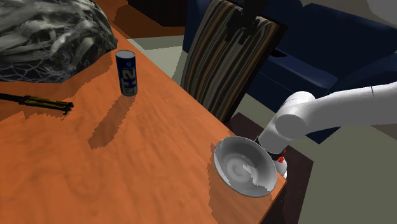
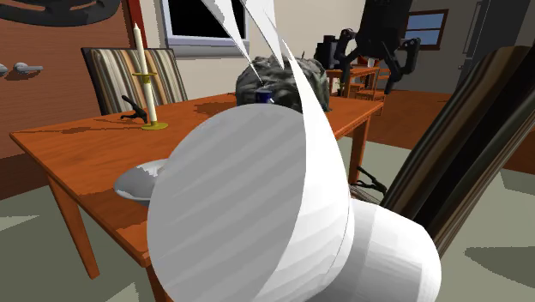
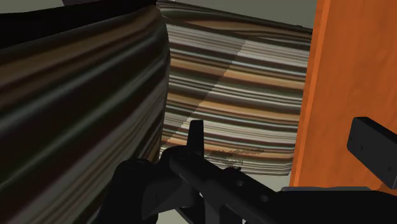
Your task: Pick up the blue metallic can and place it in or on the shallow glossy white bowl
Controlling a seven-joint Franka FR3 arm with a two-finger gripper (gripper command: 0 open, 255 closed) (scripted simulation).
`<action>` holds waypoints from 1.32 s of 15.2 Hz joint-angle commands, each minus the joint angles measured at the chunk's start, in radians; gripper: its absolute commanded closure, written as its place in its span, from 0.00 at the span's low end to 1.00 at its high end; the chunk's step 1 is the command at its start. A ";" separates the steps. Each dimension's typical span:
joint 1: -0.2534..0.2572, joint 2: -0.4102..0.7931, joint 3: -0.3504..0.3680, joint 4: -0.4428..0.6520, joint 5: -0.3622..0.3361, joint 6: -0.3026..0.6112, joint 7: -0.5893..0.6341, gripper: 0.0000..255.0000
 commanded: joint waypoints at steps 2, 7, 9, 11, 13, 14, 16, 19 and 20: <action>0.009 0.019 0.018 0.007 0.010 0.015 0.012 0.00; 0.051 0.125 0.107 0.055 0.048 0.088 0.073 0.00; 0.066 0.172 0.141 0.081 0.058 0.115 0.097 0.00; 0.079 0.221 0.176 0.112 0.065 0.140 0.121 0.00; 0.090 0.272 0.210 0.146 0.068 0.164 0.146 0.00; 0.096 0.299 0.227 0.164 0.068 0.175 0.159 0.00; 0.106 0.353 0.260 0.204 0.065 0.195 0.186 0.00; 0.119 0.439 0.310 0.272 0.052 0.221 0.227 0.00; 0.123 0.468 0.327 0.296 0.045 0.228 0.242 0.00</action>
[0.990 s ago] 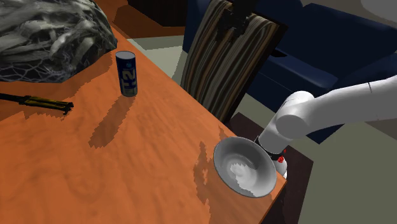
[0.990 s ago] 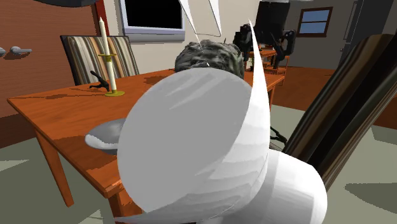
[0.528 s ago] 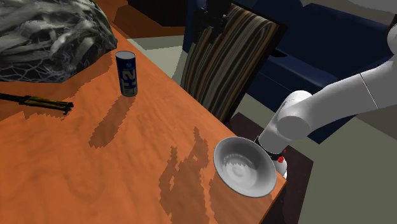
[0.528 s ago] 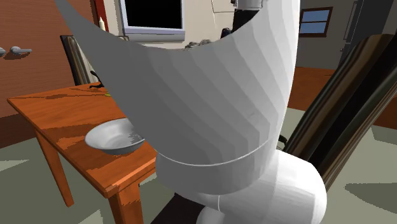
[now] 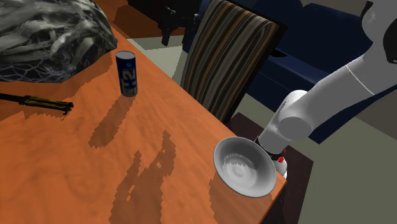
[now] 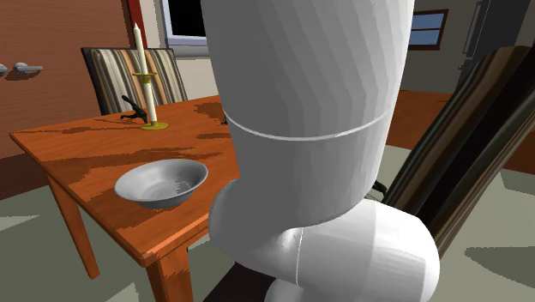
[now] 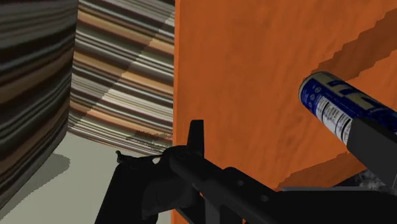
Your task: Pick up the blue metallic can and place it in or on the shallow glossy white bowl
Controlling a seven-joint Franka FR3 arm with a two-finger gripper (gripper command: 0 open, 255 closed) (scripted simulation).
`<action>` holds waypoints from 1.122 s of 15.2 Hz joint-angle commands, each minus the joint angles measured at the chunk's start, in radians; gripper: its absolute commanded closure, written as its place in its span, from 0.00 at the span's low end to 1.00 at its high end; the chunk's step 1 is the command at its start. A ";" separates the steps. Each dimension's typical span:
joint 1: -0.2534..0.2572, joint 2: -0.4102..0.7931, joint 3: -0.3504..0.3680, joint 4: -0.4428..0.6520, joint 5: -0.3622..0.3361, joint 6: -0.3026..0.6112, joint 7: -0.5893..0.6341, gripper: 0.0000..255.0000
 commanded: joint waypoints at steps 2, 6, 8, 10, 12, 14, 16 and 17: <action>0.012 0.093 0.048 0.080 -0.024 0.019 0.044 0.00; 0.033 0.223 0.110 0.197 -0.077 0.033 0.110 0.00; 0.048 0.293 0.139 0.264 -0.112 0.034 0.145 0.00; 0.067 0.365 0.164 0.336 -0.152 0.029 0.181 0.00; 0.073 0.382 0.167 0.339 -0.161 0.041 0.189 0.00; 0.074 0.387 0.167 0.319 -0.164 0.066 0.191 0.00; 0.074 0.394 0.168 0.300 -0.167 0.091 0.193 0.00; 0.075 0.397 0.168 0.290 -0.168 0.103 0.194 0.00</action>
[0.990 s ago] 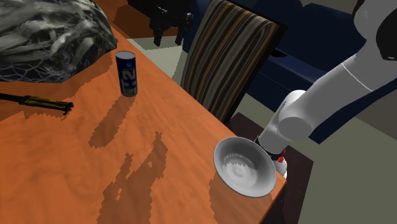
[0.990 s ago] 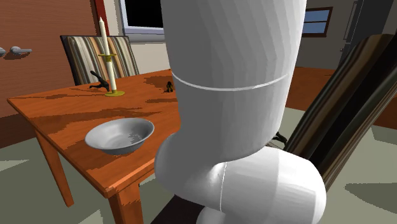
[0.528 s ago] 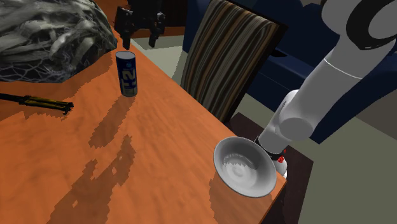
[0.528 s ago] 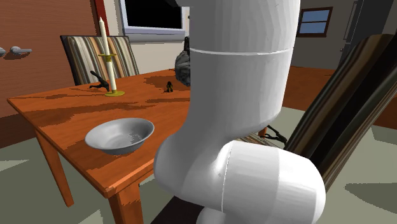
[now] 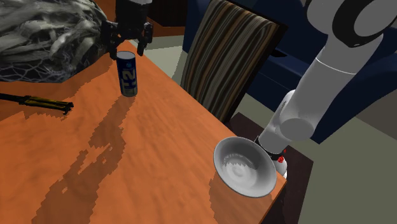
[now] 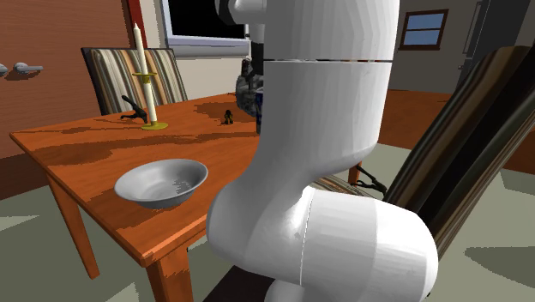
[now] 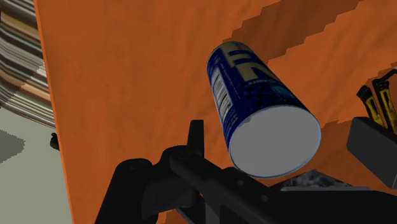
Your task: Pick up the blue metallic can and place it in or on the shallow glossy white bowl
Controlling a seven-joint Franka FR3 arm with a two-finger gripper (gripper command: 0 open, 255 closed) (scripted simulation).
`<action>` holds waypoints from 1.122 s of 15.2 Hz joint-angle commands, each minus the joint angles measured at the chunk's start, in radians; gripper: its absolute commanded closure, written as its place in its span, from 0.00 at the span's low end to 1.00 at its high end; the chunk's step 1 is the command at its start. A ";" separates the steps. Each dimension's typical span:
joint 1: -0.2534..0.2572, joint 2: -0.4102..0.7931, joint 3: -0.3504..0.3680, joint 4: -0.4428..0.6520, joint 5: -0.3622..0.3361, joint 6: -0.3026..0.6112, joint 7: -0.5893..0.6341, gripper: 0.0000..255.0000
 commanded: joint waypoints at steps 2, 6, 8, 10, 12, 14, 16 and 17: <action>0.001 0.010 0.000 -0.023 -0.005 0.032 0.002 0.00; 0.001 0.010 0.000 -0.023 -0.005 0.032 0.002 0.00; 0.001 0.010 0.000 -0.023 -0.005 0.032 0.002 0.00; 0.001 0.010 0.000 -0.022 -0.005 0.032 0.002 1.00; 0.001 0.010 0.000 -0.022 -0.005 0.032 0.002 1.00; 0.000 0.010 0.000 -0.022 -0.005 0.032 0.002 1.00; 0.001 0.010 0.000 -0.022 -0.005 0.032 0.002 1.00; 0.000 0.010 0.000 -0.022 -0.005 0.032 0.002 1.00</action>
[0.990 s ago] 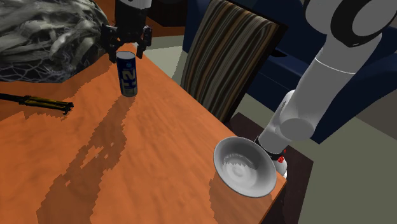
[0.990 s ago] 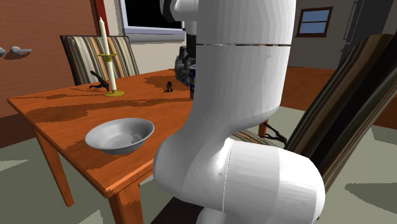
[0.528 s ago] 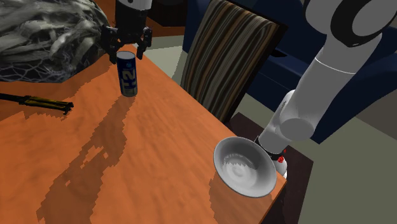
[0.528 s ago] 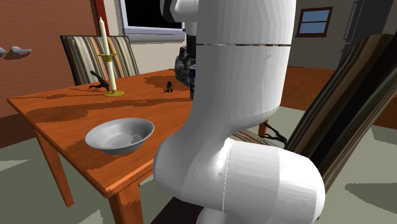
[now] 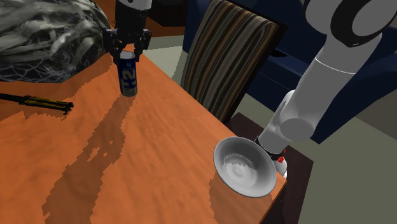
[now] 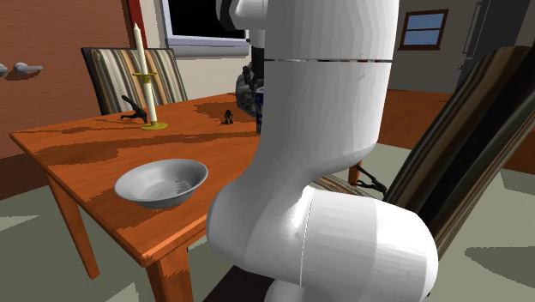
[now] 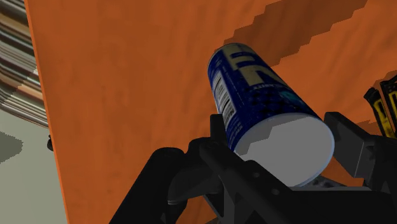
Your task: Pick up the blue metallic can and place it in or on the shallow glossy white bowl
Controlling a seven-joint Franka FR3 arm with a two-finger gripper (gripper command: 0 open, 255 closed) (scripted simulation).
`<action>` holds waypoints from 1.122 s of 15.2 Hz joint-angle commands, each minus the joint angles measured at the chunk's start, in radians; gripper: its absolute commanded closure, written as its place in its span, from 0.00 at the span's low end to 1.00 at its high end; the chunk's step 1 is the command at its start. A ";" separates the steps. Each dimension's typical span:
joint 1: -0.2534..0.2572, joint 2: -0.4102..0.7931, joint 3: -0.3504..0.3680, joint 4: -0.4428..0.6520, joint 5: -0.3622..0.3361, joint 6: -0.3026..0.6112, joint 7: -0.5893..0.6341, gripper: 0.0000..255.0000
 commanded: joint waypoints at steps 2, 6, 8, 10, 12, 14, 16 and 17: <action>0.000 0.000 0.000 -0.001 0.000 0.001 0.000 1.00; 0.001 0.000 0.001 0.053 0.001 -0.053 0.000 1.00; 0.001 0.001 0.001 0.081 0.000 -0.080 0.000 1.00; 0.002 0.004 0.002 0.111 -0.001 -0.108 0.000 1.00; 0.003 0.007 0.002 0.142 -0.002 -0.136 0.001 1.00; 0.004 0.012 0.003 0.174 -0.004 -0.164 0.002 1.00; 0.005 0.018 0.004 0.208 -0.007 -0.192 0.004 1.00; 0.006 0.021 0.004 0.225 -0.008 -0.207 0.005 1.00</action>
